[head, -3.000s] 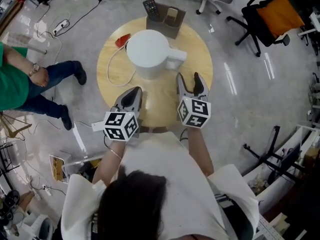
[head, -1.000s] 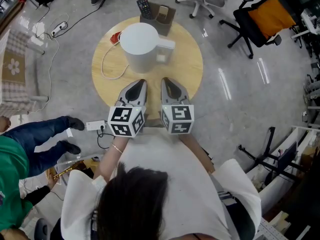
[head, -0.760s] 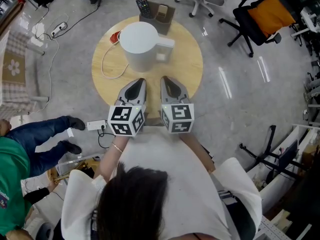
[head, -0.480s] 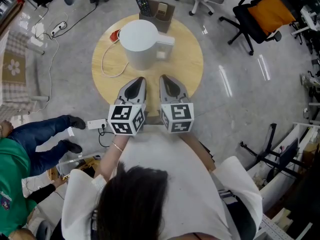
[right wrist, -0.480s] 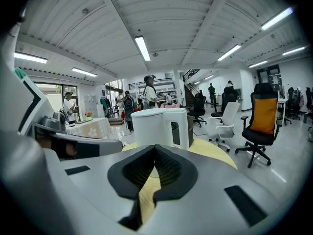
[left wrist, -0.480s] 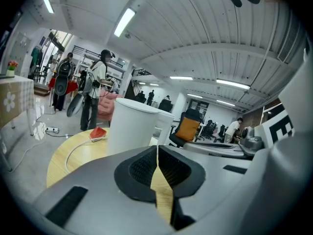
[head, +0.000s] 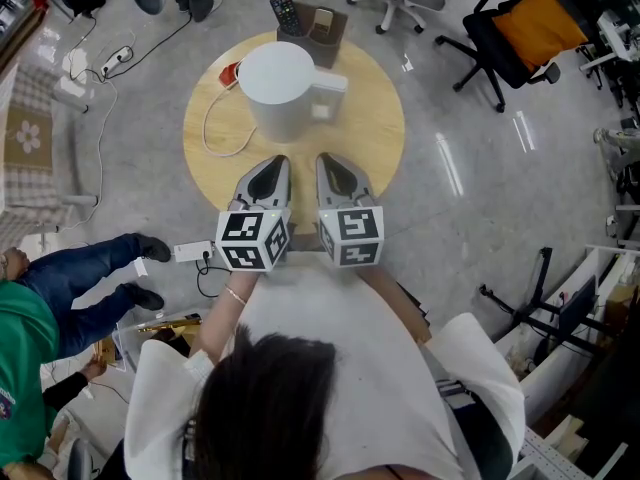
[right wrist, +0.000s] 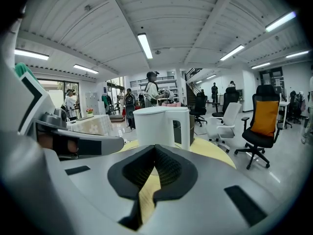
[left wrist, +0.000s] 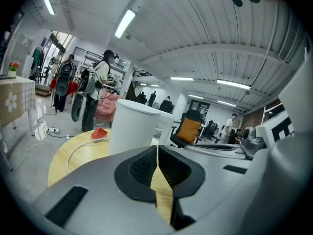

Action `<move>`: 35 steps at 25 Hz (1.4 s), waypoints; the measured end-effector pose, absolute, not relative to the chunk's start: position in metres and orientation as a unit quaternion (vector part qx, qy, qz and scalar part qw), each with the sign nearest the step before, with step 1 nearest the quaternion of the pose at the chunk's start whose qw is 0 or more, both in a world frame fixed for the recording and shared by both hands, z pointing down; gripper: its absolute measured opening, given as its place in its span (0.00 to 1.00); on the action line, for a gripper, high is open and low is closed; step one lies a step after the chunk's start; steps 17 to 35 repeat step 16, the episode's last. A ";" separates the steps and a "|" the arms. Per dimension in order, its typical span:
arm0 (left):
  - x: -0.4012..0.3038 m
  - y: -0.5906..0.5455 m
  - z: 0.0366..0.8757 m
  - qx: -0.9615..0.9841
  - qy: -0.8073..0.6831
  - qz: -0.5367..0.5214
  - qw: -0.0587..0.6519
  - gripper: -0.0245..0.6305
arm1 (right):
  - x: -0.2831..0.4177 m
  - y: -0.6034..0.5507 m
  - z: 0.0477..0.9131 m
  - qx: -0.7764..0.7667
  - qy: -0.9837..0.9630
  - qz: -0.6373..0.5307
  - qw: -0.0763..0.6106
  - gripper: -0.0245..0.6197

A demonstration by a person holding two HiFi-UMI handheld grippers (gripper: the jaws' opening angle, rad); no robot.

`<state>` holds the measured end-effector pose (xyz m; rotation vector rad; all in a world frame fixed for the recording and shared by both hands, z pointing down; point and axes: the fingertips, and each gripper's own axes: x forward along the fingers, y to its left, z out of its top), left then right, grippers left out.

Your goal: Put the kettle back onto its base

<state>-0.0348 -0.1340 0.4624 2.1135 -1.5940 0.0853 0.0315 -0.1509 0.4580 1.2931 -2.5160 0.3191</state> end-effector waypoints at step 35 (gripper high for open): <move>-0.035 -0.127 0.464 0.774 -0.583 0.037 0.243 0.09 | 0.029 -0.143 0.459 0.444 -0.876 0.106 0.158 0.08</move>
